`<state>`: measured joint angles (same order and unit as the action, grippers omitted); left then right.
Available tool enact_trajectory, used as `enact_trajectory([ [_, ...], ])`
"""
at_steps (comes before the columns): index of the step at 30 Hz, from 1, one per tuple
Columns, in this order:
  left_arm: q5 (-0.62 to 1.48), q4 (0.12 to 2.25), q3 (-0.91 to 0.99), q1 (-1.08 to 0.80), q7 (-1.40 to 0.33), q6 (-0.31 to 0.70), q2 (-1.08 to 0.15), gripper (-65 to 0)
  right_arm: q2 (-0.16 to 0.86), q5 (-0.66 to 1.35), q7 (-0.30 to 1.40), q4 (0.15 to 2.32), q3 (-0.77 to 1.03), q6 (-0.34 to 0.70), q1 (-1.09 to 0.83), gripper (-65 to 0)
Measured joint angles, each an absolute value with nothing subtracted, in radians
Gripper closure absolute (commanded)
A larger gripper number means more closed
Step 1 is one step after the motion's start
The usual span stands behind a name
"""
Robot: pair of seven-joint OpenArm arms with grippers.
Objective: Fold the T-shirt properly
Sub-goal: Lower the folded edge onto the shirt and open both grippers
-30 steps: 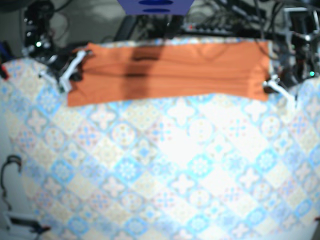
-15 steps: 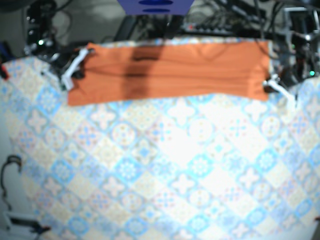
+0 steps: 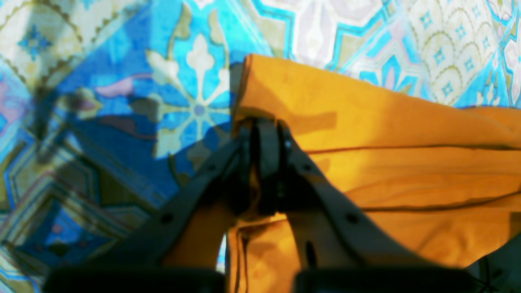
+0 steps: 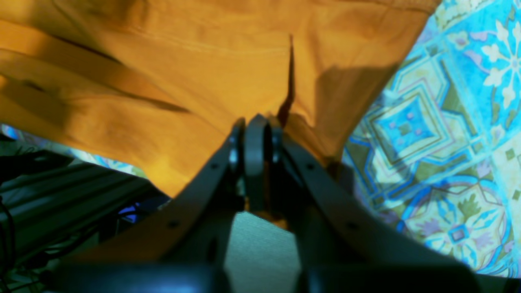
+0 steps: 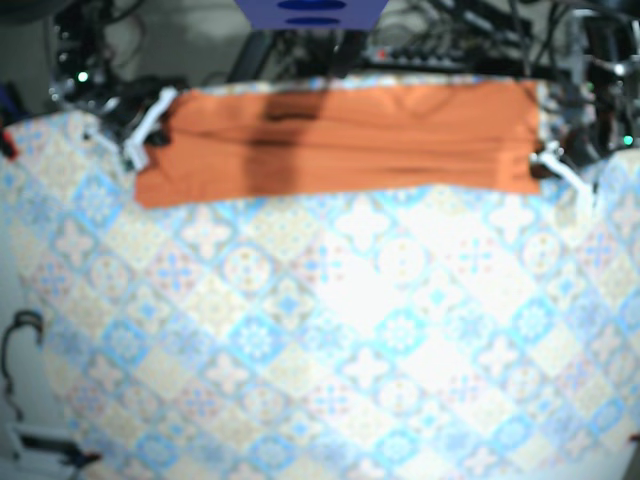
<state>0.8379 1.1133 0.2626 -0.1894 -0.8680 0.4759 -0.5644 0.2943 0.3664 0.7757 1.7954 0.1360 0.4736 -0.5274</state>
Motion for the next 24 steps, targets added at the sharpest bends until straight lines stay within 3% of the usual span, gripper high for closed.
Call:
enact_trajectory([
  [15,0.829,1.113,0.263,-0.208,-0.866,0.503,-0.582,0.0,0.296,0.369,0.773,1.782,0.136,0.474,-0.534,-1.1],
  [20,0.828,1.113,0.263,-0.208,-0.867,0.503,-0.582,-1.2,0.296,0.367,0.771,1.748,0.136,0.473,-0.532,-9.4],
  [24,0.833,1.113,0.264,-0.208,-0.867,0.503,-0.581,-13.1,0.296,0.366,0.771,1.747,0.136,0.473,-0.532,-18.8],
])
